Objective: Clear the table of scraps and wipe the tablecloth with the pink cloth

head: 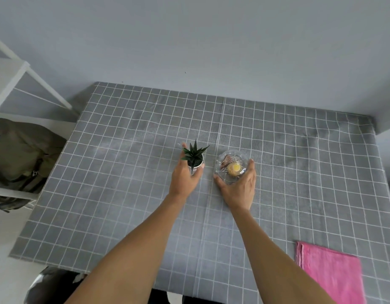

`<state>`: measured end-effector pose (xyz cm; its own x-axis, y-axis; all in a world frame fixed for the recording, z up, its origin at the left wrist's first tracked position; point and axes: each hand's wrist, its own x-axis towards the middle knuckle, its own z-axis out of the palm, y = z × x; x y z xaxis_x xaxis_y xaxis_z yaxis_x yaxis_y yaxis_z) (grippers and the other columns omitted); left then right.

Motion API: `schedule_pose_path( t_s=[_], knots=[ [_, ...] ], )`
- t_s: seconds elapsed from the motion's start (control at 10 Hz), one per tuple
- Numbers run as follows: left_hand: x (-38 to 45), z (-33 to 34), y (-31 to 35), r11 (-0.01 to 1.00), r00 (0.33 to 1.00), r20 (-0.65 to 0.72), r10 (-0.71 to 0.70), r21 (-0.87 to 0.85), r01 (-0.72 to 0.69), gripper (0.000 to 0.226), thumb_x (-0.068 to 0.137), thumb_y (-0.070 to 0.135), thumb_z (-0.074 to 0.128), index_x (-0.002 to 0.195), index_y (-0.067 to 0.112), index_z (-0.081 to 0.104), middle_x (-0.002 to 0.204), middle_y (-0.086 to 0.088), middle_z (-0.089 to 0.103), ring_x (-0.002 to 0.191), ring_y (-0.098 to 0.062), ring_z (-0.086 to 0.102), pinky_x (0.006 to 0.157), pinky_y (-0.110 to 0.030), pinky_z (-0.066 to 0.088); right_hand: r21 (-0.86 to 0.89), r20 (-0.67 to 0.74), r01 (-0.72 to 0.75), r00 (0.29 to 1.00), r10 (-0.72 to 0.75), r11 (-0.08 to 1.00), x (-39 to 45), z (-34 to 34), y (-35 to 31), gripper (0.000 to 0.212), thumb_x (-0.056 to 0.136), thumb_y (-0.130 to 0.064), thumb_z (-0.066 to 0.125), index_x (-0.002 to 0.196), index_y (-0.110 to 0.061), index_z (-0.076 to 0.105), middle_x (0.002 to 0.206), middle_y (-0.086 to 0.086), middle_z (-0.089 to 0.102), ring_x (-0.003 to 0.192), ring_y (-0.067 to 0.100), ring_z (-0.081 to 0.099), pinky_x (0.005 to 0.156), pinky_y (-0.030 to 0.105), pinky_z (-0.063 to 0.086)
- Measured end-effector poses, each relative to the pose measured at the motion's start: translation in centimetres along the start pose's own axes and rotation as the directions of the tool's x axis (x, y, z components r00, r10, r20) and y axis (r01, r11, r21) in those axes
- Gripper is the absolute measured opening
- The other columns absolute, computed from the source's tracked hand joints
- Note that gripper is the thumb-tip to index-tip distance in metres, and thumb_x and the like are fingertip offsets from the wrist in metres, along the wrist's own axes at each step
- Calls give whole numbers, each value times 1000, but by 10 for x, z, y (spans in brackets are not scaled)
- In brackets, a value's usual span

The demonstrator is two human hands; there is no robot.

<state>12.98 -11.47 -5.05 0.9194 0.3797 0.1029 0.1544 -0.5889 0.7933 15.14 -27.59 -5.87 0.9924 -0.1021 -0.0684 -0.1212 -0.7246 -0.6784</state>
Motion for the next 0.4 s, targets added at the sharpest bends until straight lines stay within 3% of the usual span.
schedule_pose_path(
  t_s=[0.3, 0.4],
  knots=[
    [1, -9, -1, 1000, 999, 51, 4, 20, -5, 90, 82, 27, 72, 150, 6, 17, 123, -11, 63, 109, -27, 61, 88, -35, 50, 15, 52, -30, 998, 29, 999, -1, -3, -3, 125, 61, -60, 79, 151, -14, 5, 157, 5, 19, 145, 24, 17, 117, 40, 23],
    [-1, -16, 2, 998, 995, 84, -49, 37, 46, 81, 81, 29, 74, 144, 0, 32, 115, -9, 65, 105, -26, 62, 80, -22, 43, 15, 79, -44, 996, 42, 999, -2, -8, -6, 134, 60, -60, 79, 151, -14, -7, 160, 7, 9, 146, 25, 12, 118, 41, 20]
  ],
)
